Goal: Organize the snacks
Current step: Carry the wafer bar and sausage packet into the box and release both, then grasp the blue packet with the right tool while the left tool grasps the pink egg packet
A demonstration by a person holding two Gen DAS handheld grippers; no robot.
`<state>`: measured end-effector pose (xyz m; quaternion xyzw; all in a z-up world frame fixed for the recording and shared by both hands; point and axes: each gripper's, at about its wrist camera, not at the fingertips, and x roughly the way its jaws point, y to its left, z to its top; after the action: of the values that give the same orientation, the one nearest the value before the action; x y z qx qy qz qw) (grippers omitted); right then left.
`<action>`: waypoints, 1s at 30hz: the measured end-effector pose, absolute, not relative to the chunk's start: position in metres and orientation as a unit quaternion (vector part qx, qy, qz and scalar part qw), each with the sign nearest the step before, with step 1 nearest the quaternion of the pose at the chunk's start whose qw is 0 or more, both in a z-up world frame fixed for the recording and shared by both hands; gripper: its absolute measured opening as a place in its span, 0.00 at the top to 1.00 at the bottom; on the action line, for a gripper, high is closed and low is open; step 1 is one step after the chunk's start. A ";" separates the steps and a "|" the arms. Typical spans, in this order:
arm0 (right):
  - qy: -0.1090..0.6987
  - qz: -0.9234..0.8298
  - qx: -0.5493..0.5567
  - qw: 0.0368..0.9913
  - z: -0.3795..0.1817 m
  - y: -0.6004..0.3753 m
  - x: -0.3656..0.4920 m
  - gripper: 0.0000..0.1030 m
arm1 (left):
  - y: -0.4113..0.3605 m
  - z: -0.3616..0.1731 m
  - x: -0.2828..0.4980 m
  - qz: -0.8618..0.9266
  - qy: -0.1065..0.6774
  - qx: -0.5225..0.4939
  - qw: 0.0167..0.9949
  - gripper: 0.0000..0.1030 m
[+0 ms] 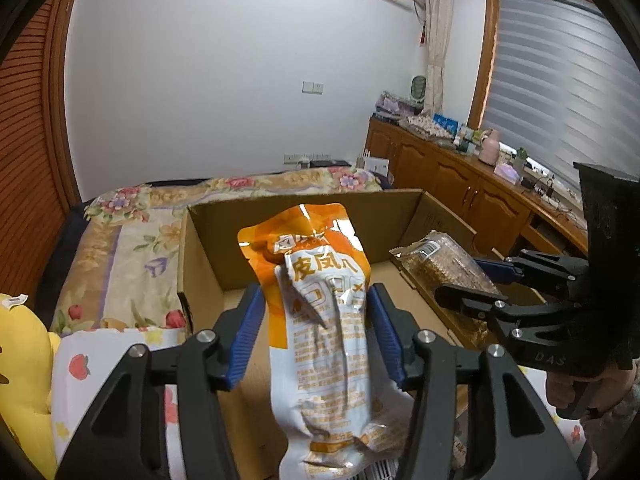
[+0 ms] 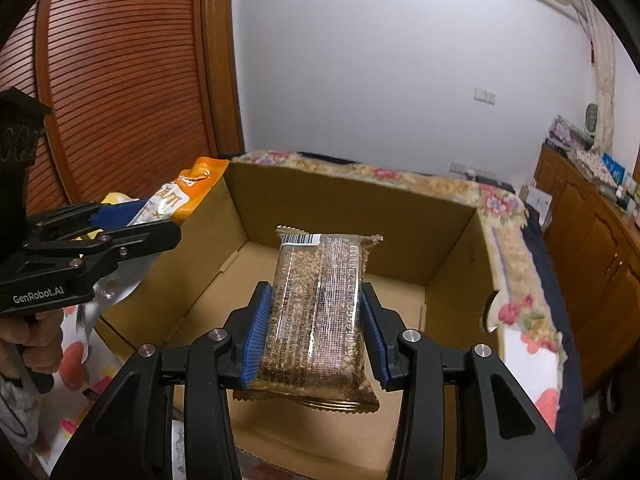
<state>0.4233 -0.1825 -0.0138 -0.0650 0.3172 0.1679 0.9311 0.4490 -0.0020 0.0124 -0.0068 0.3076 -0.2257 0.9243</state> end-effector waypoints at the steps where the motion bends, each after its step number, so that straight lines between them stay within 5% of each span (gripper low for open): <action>1: 0.320 0.168 -0.066 0.930 -0.014 -0.181 0.423 0.57 | -0.002 0.010 0.450 -0.226 0.314 -0.005 0.922 0.47; 12: 0.356 0.174 -0.044 0.917 -0.019 -0.191 0.420 0.54 | -0.006 -0.005 0.463 -0.208 0.380 -0.004 0.901 0.40; 16: 0.348 0.175 -0.050 0.920 -0.010 -0.191 0.404 0.54 | -0.003 0.012 0.453 -0.199 0.371 -0.003 0.907 0.36; 24: 0.330 0.179 -0.052 0.926 0.003 -0.201 0.339 0.53 | 0.008 0.045 0.399 -0.218 0.315 -0.007 0.924 0.11; 30: 0.338 0.177 -0.044 0.923 -0.005 -0.207 0.289 0.50 | 0.012 0.052 0.354 -0.231 0.304 -0.005 0.924 0.10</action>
<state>0.2891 -0.2075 -0.0055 -0.0439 0.3383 0.1773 0.9231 0.3540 0.0125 0.0518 -0.0052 0.3037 -0.2308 0.9244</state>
